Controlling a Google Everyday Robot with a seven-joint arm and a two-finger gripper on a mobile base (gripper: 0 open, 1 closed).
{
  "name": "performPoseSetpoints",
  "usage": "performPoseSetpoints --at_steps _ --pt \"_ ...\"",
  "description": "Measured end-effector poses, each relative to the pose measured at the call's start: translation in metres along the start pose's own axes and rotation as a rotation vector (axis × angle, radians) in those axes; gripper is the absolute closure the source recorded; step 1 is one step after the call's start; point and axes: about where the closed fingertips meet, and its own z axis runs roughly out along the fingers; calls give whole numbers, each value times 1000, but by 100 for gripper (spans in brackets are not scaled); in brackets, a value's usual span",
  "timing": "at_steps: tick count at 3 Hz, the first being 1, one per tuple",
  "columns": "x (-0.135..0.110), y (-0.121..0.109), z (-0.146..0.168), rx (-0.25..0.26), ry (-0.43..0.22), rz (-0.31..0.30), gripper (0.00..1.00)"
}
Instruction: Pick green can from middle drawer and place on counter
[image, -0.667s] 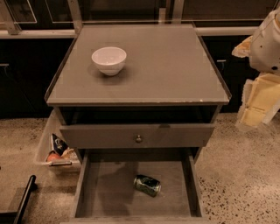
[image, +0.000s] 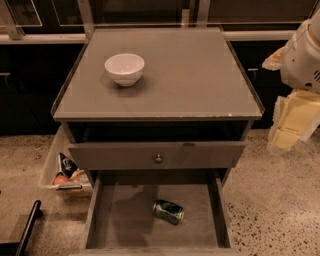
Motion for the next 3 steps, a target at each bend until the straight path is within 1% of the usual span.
performPoseSetpoints --at_steps 1,2,3 --pt "9 16 20 -15 25 -29 0" --pt "9 16 20 -15 25 -29 0" --pt "11 20 33 -40 -5 -14 0"
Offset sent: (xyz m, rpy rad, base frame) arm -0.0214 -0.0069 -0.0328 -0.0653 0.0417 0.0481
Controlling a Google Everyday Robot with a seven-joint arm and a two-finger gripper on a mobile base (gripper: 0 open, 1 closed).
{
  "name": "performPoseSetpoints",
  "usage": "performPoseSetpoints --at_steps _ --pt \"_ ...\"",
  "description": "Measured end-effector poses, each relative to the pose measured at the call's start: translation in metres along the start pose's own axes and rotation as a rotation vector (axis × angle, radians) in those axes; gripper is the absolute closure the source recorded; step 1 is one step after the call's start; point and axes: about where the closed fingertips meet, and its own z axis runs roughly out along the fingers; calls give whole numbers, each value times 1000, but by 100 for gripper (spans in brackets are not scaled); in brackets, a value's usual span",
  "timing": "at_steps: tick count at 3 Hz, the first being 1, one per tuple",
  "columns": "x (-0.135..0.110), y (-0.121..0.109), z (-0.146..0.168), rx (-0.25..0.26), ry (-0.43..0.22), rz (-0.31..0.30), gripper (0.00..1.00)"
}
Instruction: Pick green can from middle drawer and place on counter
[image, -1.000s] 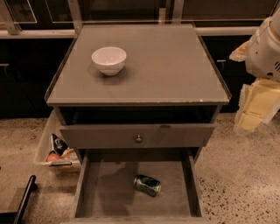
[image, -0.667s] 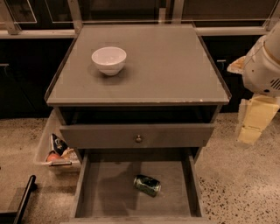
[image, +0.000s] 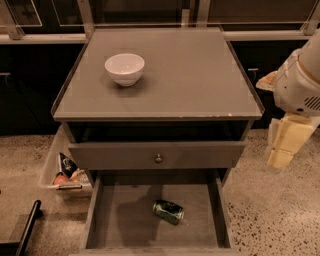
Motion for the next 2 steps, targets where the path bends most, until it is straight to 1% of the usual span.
performPoseSetpoints --at_steps 1,2 --pt "7 14 35 -25 -69 37 0" --pt "11 30 82 -14 -153 67 0"
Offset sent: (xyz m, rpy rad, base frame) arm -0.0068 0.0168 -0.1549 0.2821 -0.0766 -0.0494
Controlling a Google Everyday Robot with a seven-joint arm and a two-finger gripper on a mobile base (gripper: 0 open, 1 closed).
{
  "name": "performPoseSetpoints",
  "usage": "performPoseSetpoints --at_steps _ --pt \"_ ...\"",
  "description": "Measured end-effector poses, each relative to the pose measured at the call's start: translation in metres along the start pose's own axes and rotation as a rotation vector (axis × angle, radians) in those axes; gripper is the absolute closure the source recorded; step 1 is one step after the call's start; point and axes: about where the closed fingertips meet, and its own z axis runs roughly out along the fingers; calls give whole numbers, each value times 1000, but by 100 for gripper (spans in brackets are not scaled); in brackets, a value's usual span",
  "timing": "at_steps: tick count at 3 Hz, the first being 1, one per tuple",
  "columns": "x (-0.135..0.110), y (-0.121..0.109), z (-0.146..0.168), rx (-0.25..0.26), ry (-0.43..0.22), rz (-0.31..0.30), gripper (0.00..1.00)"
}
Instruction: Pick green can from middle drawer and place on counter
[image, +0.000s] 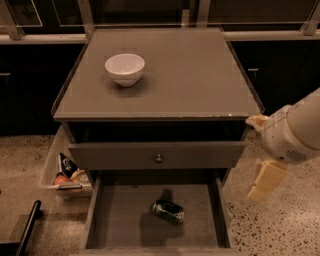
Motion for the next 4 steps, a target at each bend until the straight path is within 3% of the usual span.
performPoseSetpoints --at_steps 2,3,4 --pt "4 17 72 25 -105 -4 0" --pt "9 27 108 -4 -119 2 0" --pt "9 27 108 -4 -119 2 0"
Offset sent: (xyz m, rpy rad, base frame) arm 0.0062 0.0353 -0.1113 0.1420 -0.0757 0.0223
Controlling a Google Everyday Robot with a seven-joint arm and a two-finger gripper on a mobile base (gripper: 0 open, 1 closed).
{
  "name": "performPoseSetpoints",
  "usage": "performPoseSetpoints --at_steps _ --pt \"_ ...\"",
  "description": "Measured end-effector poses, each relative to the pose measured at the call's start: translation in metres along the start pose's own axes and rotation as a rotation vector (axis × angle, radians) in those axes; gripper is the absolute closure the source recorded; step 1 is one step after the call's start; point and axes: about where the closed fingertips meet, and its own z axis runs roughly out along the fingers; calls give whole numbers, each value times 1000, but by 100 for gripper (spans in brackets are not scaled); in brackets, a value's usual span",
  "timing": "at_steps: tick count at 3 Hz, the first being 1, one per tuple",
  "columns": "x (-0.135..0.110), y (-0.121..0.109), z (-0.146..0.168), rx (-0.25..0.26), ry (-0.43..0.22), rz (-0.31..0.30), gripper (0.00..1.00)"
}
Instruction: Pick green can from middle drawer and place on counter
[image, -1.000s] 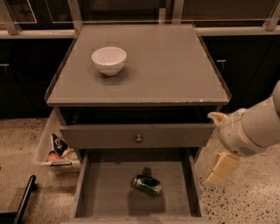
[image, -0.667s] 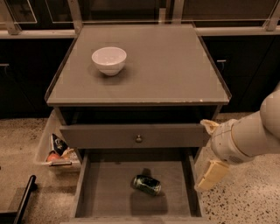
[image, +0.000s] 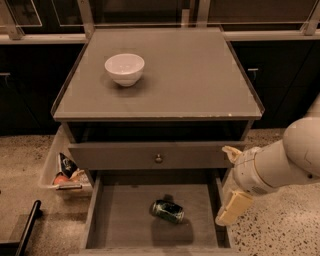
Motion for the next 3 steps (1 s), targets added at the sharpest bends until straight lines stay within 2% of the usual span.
performPoseSetpoints --at_steps 1,3 --pt "5 3 10 3 -10 28 0" --pt "23 19 74 4 -43 96 0"
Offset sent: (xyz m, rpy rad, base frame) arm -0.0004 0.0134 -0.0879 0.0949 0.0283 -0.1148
